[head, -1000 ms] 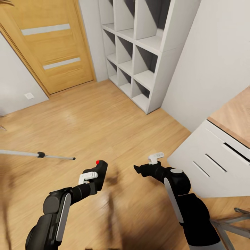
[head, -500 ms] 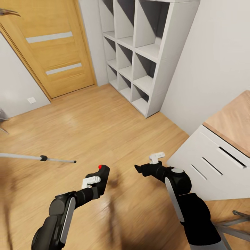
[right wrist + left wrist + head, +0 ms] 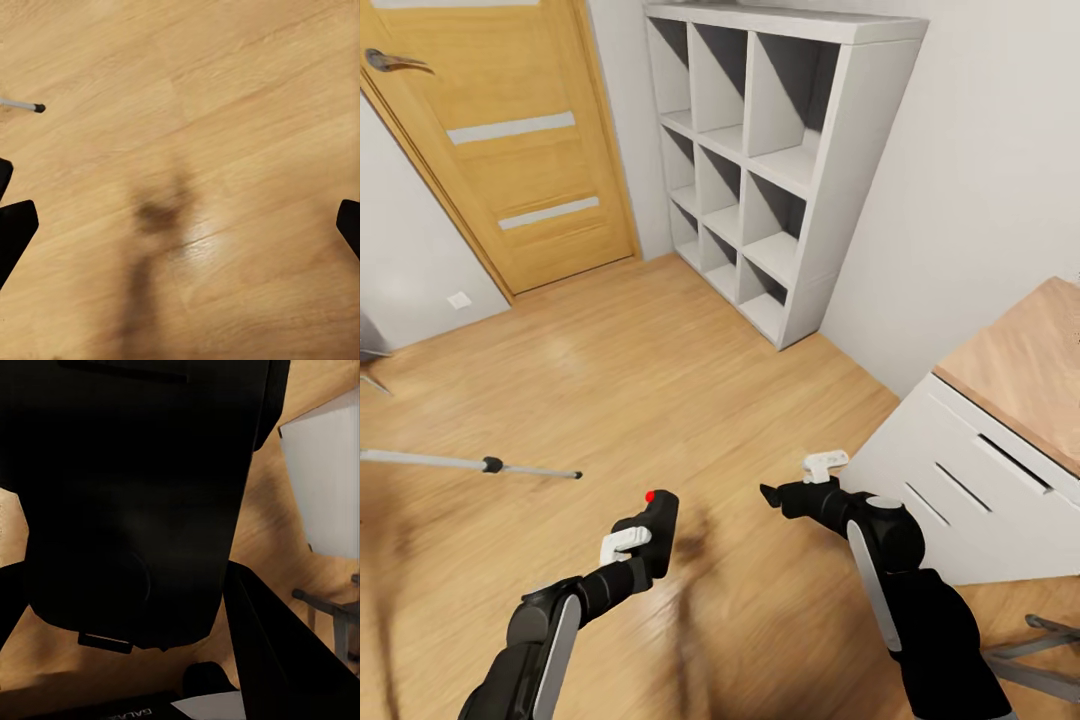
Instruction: Attach the digital camera to the camera tripod in the bedroom.
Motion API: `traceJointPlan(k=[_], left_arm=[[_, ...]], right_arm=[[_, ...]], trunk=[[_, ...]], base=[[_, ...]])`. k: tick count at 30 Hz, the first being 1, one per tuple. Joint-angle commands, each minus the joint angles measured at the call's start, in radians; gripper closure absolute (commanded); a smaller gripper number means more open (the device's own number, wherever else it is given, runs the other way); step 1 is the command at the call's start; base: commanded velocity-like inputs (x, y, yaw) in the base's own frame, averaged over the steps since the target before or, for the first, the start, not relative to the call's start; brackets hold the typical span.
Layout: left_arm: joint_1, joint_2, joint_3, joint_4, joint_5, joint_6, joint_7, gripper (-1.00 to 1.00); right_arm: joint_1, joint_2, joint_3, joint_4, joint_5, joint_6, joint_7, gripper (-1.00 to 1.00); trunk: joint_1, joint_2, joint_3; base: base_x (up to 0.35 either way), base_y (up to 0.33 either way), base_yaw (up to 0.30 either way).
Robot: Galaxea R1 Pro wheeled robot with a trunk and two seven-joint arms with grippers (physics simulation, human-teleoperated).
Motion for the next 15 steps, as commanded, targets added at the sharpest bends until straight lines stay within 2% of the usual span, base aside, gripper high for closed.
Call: traceJointPlan(k=[1, 6, 15], left_arm=[[0.002, -0.001, 0.003, -0.003, 0.013, 0.008, 0.006, 1.0], [0.01, -0.002, 0.002, -0.008, 0.028, 0.005, 0.038, 1.0], [0.012, -0.002, 0.001, 0.005, 0.053, 0.003, 0.054, 1.0]], right_arm=[[0.001, 0.001, 0.001, -0.001, 0.002, 0.004, 0.003, -1.0], [0.011, 0.005, 0.007, -0.001, 0.002, -0.007, 0.003, -1.0], [0.001, 0.009, 0.006, -0.001, 0.002, -0.005, 0.004, -1.0]], trunk=[[-0.004, 0.007, 0.004], [-0.023, 0.042, 0.028], [-0.058, 0.105, 0.071]], base=[[0.0, 0.0, 0.0], [0.0, 0.0, 0.0], [0.0, 0.0, 0.0]])
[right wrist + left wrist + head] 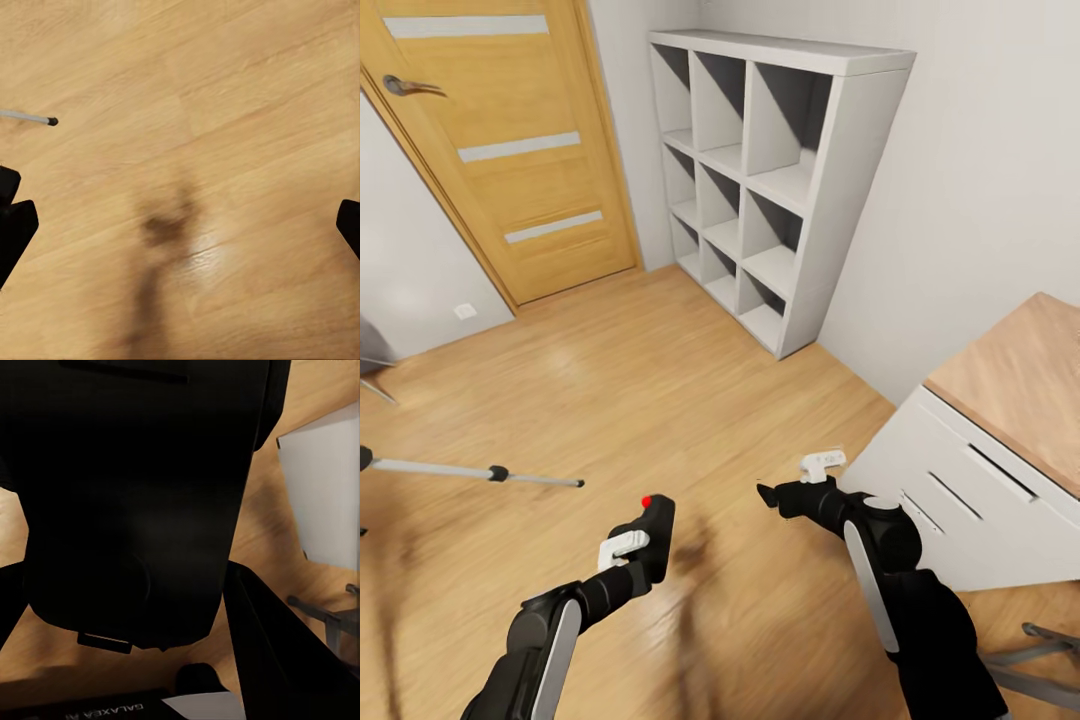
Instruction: Attach the digital camera to the camera tripod in the bedroom.
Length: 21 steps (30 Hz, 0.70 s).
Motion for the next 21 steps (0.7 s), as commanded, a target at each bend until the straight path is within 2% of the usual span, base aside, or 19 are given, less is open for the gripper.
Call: traceJointPlan(k=[1, 8, 21], left_arm=[[-0.001, -0.001, 0.003, 0.0, 0.004, 0.007, -0.005, 1.0], [0.0, 0.001, 0.004, 0.005, 0.006, 0.006, -0.003, 1.0], [0.0, 0.001, 0.001, 0.006, 0.008, 0.005, -0.001, 1.0]], right_arm=[[-0.006, 0.0, -0.001, -0.001, 0.002, 0.006, 0.003, -1.0], [-0.03, 0.001, -0.003, -0.001, 0.002, 0.01, 0.006, -1.0], [-0.037, 0.002, -0.003, -0.001, 0.001, 0.006, 0.008, -1.0]], trunk=[[-0.004, 0.007, 0.004], [-0.031, 0.056, 0.038], [-0.081, 0.147, 0.1]], base=[[0.0, 0.0, 0.0], [0.0, 0.0, 0.0], [0.0, 0.0, 0.0]])
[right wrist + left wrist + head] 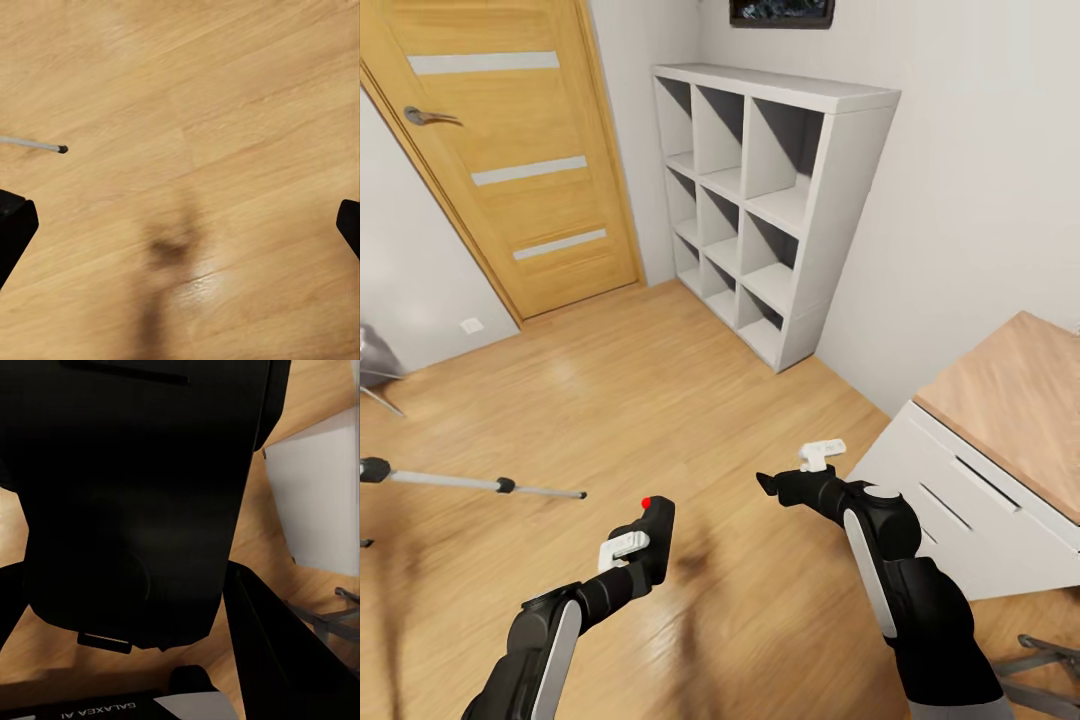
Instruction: Attach the digital camera to the camera tripod in the bedroom.
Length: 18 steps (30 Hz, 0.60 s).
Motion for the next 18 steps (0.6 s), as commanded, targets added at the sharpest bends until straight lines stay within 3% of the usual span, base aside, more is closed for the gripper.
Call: traceJointPlan(k=[1, 18], left_arm=[[-0.001, -0.001, 0.003, -0.001, 0.002, 0.007, -0.006, 1.0], [-0.001, 0.0, 0.003, -0.001, 0.002, 0.007, -0.006, 1.0]], right_arm=[[0.0, 0.0, 0.0, -0.001, 0.002, 0.004, 0.003, -1.0], [0.006, 0.002, 0.006, -0.001, 0.002, 0.0, 0.001, -1.0]], trunk=[[-0.004, 0.007, 0.004], [-0.069, 0.126, 0.086]], base=[[0.0, 0.0, 0.0], [0.0, 0.0, 0.0]])
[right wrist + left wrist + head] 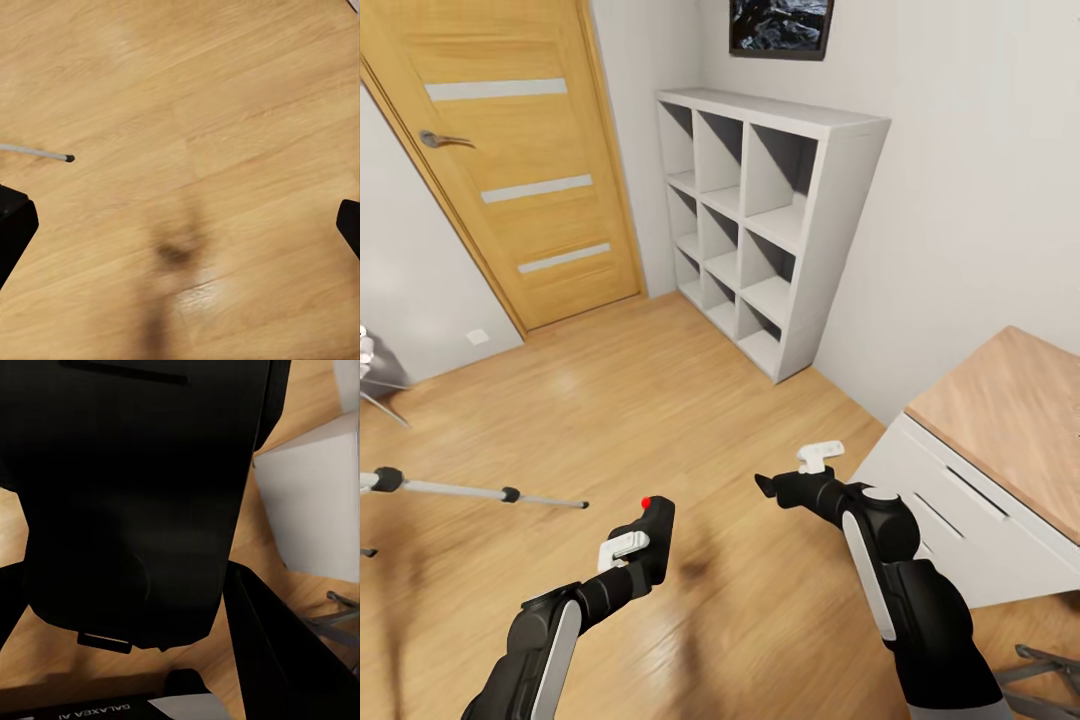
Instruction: Attach the digital camera to the camera tripod in the bedroom.
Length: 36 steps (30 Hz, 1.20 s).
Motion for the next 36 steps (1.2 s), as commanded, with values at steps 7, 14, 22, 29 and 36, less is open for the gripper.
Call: traceJointPlan(k=[7, 14, 22, 29, 36], left_arm=[[-0.001, -0.001, 0.003, -0.001, 0.001, 0.007, -0.005, 1.0], [-0.001, -0.001, 0.003, -0.001, 0.0, 0.007, -0.006, 1.0], [-0.001, -0.001, 0.003, -0.001, -0.004, 0.007, -0.005, 1.0], [-0.001, 0.0, 0.003, -0.001, -0.008, 0.007, -0.004, 1.0], [-0.001, 0.0, 0.003, 0.0, -0.01, 0.007, -0.004, 1.0]], right_arm=[[0.002, 0.0, 0.01, -0.001, 0.002, 0.004, 0.002, -1.0], [0.003, 0.0, 0.012, -0.001, 0.002, 0.004, 0.002, -1.0], [0.004, 0.0, 0.012, -0.001, 0.003, 0.003, 0.002, -1.0], [0.004, -0.001, 0.012, -0.001, 0.003, 0.003, 0.002, -1.0], [0.004, -0.001, 0.012, -0.001, 0.002, 0.003, 0.001, -1.0]], trunk=[[-0.027, 0.049, 0.033], [-0.054, 0.098, 0.066], [-0.084, 0.154, 0.105], [-0.111, 0.203, 0.138], [-0.138, 0.252, 0.172]], base=[[0.0, 0.0, 0.0], [0.0, 0.0, 0.0], [0.0, 0.0, 0.0], [0.0, 0.0, 0.0], [0.0, 0.0, 0.0]])
